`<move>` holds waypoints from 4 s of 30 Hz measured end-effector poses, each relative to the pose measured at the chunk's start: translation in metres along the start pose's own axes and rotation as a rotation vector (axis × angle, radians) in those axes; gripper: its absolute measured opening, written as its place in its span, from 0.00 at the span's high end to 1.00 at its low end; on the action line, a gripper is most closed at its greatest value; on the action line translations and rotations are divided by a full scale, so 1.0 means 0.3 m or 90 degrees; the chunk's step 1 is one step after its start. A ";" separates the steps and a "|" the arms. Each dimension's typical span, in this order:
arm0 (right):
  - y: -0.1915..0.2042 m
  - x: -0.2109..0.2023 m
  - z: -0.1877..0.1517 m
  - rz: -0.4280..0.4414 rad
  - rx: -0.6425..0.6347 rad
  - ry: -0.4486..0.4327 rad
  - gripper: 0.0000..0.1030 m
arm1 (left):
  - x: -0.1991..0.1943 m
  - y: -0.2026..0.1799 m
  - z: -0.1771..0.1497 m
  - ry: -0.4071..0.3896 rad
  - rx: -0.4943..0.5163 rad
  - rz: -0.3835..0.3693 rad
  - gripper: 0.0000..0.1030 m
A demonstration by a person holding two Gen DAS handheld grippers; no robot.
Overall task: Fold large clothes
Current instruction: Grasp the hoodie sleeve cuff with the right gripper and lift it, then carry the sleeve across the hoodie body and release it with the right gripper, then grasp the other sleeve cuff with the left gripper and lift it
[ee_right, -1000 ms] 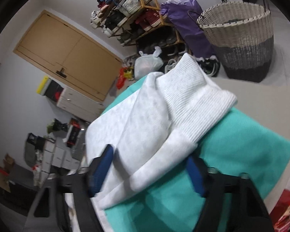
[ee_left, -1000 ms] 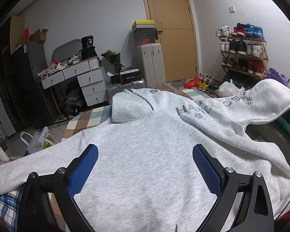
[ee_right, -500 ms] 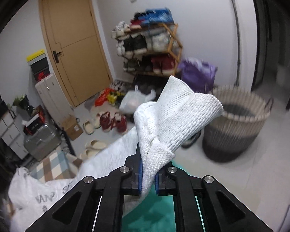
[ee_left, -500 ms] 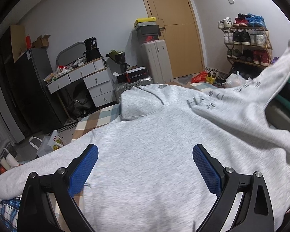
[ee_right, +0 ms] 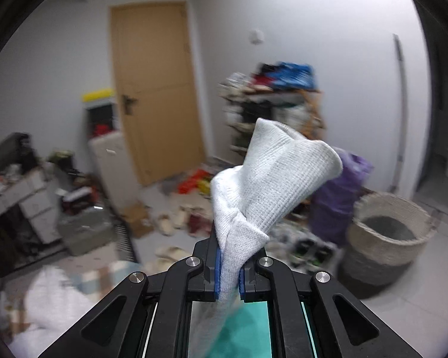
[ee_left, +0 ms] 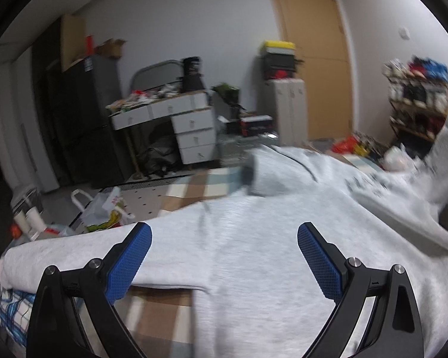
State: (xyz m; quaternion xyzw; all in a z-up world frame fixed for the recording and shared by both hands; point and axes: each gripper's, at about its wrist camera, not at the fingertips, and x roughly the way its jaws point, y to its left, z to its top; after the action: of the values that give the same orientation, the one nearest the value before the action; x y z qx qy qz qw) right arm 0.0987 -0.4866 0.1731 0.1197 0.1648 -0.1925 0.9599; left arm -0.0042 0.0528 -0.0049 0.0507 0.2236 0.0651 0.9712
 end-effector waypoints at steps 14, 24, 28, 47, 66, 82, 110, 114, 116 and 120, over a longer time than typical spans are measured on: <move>1.188 -0.041 -0.661 0.444 -0.150 0.180 0.92 | 0.020 0.350 -0.039 0.000 -0.190 0.156 0.07; 1.494 0.028 -1.427 0.450 -0.315 0.427 0.87 | 0.049 0.362 -0.054 0.012 -0.223 0.138 0.07; 1.427 0.019 -1.359 0.551 -0.272 0.472 0.57 | 0.039 0.375 -0.056 -0.002 -0.206 0.124 0.07; 0.761 0.450 -1.087 0.128 -0.317 0.443 0.50 | 0.094 0.237 -0.062 0.049 -0.107 0.115 0.07; 1.551 0.130 -1.473 0.422 -0.582 0.366 0.56 | 0.106 0.413 -0.090 0.092 -0.209 0.178 0.07; 0.749 0.891 -0.999 0.083 -0.343 0.420 0.51 | 0.161 0.329 -0.080 0.101 -0.171 0.153 0.07; 0.736 -0.167 -0.888 0.502 -0.133 0.180 0.05 | -0.092 0.745 -0.039 0.153 -0.349 0.117 0.07; 0.786 -0.257 -0.992 0.582 -0.112 0.183 0.00 | -0.159 0.928 -0.115 0.170 -0.412 0.175 0.07; 0.802 -0.247 -1.066 0.597 -0.125 0.193 0.00 | -0.165 0.979 -0.167 0.182 -0.446 0.180 0.07; 0.825 -0.157 -1.156 0.576 -0.160 0.296 0.00 | -0.114 1.061 -0.296 0.227 -0.539 0.113 0.07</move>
State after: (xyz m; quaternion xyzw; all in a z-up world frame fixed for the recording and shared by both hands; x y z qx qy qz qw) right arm 0.0649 -0.1472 -0.0868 0.1024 0.3273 0.2946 0.8919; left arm -0.1069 0.3679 -0.0291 -0.3429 0.3354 0.2408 0.8437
